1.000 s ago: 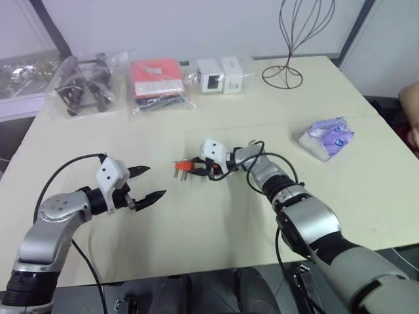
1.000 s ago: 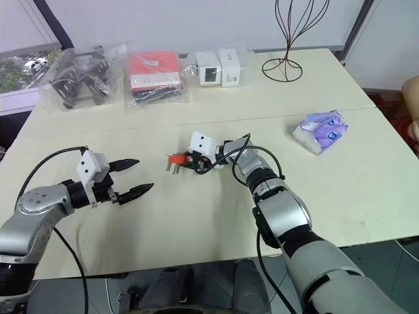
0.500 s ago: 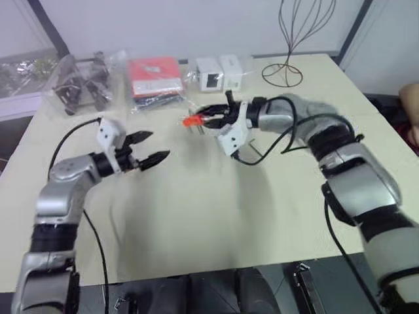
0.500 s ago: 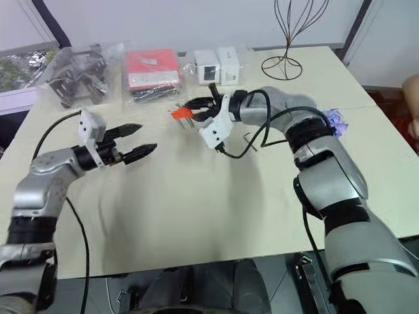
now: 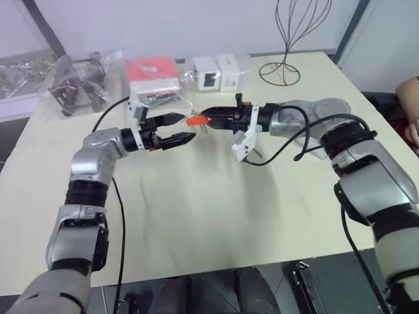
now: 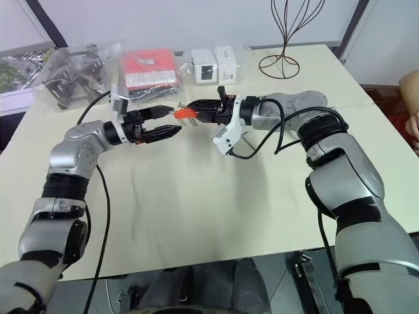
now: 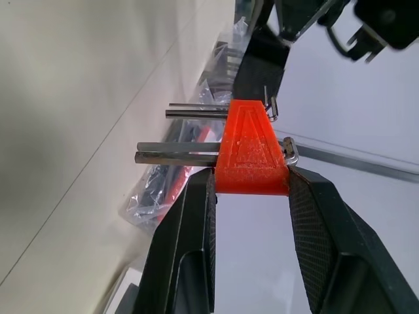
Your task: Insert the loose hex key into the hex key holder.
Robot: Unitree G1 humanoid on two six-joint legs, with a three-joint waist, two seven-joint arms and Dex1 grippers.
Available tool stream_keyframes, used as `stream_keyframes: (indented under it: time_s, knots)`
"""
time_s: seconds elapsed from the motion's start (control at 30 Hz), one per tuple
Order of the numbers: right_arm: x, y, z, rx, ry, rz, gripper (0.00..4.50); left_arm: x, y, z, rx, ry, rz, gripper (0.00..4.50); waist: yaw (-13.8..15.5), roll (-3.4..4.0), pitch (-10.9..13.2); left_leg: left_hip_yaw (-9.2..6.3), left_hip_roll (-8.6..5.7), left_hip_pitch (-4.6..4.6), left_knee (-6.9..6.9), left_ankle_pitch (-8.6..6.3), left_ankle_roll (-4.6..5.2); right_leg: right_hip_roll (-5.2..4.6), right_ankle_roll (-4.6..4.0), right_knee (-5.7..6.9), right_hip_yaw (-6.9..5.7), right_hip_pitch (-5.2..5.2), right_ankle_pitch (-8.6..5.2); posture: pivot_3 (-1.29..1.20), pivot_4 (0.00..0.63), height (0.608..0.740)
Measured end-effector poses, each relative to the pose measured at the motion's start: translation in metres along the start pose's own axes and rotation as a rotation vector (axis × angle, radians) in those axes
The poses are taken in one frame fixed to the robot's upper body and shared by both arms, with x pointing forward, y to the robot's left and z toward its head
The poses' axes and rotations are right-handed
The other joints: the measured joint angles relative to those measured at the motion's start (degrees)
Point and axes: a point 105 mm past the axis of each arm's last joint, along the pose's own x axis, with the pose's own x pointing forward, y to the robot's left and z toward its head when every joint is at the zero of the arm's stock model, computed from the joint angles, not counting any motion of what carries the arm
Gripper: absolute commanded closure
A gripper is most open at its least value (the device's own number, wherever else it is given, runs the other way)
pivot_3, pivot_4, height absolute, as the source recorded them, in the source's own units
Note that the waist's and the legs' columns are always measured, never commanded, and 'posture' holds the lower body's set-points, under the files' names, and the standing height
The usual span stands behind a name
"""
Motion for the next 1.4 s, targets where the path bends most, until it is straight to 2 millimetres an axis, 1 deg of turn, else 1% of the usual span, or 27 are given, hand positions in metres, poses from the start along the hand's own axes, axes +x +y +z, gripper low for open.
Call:
stream_keyframes:
  time_s: [0.13,0.3,0.47,0.57,0.63,0.67,0.73,0.8,0.83,1.13,1.27,1.4]
  knots:
    - [-0.001,0.001,0.003,0.052,-0.006,-0.028,3.51,0.007,0.004,0.001,-0.013,-0.006,-0.019,0.00,-0.4,0.00,0.0,0.00,0.00,-0.02,0.04,0.00,0.01,-0.01,0.01,0.00,-0.01,0.02,0.00,0.00,0.150,0.740]
    - [-0.002,-0.001,0.003,0.081,-0.003,-0.036,3.51,0.020,0.005,0.000,-0.034,-0.018,-0.052,0.00,-0.9,0.00,0.0,0.00,0.00,-0.03,0.05,0.00,0.01,0.00,0.01,0.00,-0.01,0.01,0.00,0.00,0.150,0.740]
    - [-0.003,0.000,0.003,0.105,0.005,-0.044,3.51,0.025,0.005,-0.005,-0.050,-0.021,-0.067,0.00,-1.0,0.00,0.0,0.00,0.00,-0.03,0.05,-0.01,0.02,0.00,0.01,0.00,-0.01,0.01,0.00,0.00,0.150,0.740]
    - [-0.003,0.004,0.004,0.114,0.007,-0.032,3.51,0.026,0.004,-0.007,-0.060,-0.024,-0.071,0.76,-1.1,0.00,0.0,0.00,0.00,-0.03,0.05,-0.01,0.02,0.00,0.02,0.00,-0.01,0.01,0.00,0.00,0.150,0.740]
    - [-0.002,0.004,0.005,0.114,0.007,-0.032,3.51,0.028,0.004,-0.007,-0.068,-0.032,-0.074,1.70,-1.0,0.00,0.0,0.00,0.00,-0.04,0.06,-0.01,0.02,-0.01,0.02,0.00,-0.01,0.01,0.00,0.00,0.150,0.740]
    - [-0.002,0.003,0.005,0.112,0.007,-0.034,3.51,0.029,0.004,-0.007,-0.069,-0.035,-0.076,2.38,-1.0,0.00,0.0,0.00,0.00,-0.04,0.07,-0.01,0.02,-0.01,0.02,0.00,-0.01,0.01,0.00,0.00,0.150,0.740]
    - [-0.002,0.002,0.004,0.112,0.009,-0.036,3.51,0.031,0.003,-0.006,-0.070,-0.040,-0.083,3.27,-1.0,-0.01,0.0,0.00,0.00,-0.04,0.07,-0.01,0.02,-0.01,0.02,0.00,-0.01,0.01,0.00,0.00,0.150,0.740]
    - [-0.002,0.002,0.003,0.115,0.016,-0.037,3.51,0.033,0.001,-0.006,-0.071,-0.044,-0.098,4.30,-0.9,-0.01,0.0,0.00,0.00,-0.03,0.07,-0.01,0.02,-0.01,0.02,0.00,-0.01,0.01,0.00,0.00,0.150,0.740]
    - [-0.002,0.002,0.003,0.117,0.018,-0.035,3.51,0.033,0.001,-0.006,-0.068,-0.042,-0.099,4.46,-1.0,-0.01,0.0,0.00,0.00,-0.04,0.07,-0.01,0.02,-0.01,0.02,0.00,-0.01,0.01,0.00,0.00,0.150,0.740]
    - [-0.003,0.004,0.002,0.131,0.027,-0.030,3.51,0.035,0.001,-0.007,-0.061,-0.043,-0.095,4.46,-0.9,-0.01,0.0,0.00,0.00,-0.04,0.09,-0.01,0.02,-0.01,0.02,0.00,-0.01,0.01,0.00,0.00,0.150,0.740]
    - [-0.004,0.007,0.002,0.142,0.035,-0.024,3.51,0.037,0.002,-0.007,-0.067,-0.055,-0.074,2.63,-0.9,-0.01,0.0,0.00,0.00,-0.04,0.09,-0.01,0.02,-0.01,0.02,0.00,-0.01,0.01,0.00,0.00,0.150,0.740]
    - [-0.004,0.009,0.002,0.148,0.038,-0.020,3.51,0.040,0.002,-0.007,-0.063,-0.062,-0.065,2.63,-0.9,-0.01,0.0,0.00,0.00,-0.04,0.09,-0.01,0.02,-0.01,0.02,0.01,-0.01,0.01,0.00,0.00,0.150,0.740]
